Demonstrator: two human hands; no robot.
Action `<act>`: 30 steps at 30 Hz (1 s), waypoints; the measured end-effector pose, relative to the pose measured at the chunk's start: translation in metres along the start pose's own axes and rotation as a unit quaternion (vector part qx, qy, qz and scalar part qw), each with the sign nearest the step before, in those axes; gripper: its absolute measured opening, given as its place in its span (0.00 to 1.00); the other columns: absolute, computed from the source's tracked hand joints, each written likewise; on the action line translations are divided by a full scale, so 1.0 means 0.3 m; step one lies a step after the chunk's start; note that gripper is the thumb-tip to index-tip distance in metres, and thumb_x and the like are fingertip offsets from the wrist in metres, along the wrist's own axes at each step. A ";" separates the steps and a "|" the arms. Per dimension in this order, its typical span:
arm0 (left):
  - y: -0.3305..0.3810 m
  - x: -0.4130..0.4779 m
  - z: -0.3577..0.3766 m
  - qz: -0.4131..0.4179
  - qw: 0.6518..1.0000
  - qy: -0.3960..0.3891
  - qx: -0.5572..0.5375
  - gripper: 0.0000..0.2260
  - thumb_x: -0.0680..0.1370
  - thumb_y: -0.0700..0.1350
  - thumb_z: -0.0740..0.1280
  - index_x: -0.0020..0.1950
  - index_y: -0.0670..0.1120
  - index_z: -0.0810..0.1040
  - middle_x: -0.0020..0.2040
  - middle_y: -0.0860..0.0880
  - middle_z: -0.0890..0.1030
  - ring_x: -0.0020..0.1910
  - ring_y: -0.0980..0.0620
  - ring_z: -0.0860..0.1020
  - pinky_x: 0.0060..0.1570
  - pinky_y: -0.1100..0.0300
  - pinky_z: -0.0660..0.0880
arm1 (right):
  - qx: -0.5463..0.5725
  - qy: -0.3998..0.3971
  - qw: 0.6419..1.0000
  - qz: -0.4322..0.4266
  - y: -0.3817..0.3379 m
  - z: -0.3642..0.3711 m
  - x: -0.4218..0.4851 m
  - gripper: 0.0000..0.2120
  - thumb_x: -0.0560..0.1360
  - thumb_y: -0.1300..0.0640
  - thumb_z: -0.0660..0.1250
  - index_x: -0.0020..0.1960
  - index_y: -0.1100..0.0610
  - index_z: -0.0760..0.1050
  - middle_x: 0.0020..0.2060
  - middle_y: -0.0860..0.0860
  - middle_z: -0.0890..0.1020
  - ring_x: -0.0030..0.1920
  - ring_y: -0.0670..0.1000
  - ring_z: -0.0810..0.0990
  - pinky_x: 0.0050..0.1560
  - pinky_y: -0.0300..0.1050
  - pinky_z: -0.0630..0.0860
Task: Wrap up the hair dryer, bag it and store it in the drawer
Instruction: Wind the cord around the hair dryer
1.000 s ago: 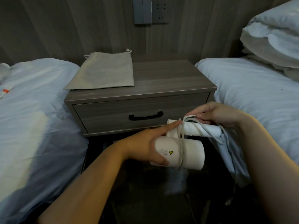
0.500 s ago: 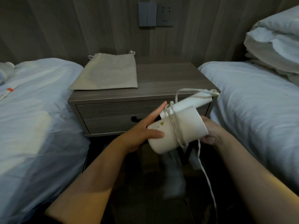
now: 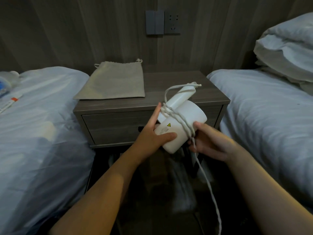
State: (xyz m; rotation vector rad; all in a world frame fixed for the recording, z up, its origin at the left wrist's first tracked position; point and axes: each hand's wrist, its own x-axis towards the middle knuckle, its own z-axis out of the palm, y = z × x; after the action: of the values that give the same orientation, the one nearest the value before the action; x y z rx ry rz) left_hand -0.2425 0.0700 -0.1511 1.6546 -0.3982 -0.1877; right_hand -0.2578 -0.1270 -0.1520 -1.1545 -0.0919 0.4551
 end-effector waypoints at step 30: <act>0.068 -0.030 -0.023 -0.002 0.972 0.090 0.218 0.50 0.65 0.48 0.77 0.71 0.70 0.44 0.69 0.49 0.70 0.56 0.51 0.74 0.54 0.59 0.71 | -0.482 0.121 0.868 -0.006 -0.074 0.077 -0.050 0.26 0.79 0.44 0.53 0.38 0.63 0.78 0.20 0.50 0.76 0.20 0.48 0.70 0.27 0.39 0.69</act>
State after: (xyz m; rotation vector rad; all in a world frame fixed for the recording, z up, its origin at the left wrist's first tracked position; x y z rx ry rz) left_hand -0.2514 0.0782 -0.1311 2.0864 -0.3102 0.0534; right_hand -0.2716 -0.1202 -0.1202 -2.1907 -0.1108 0.2319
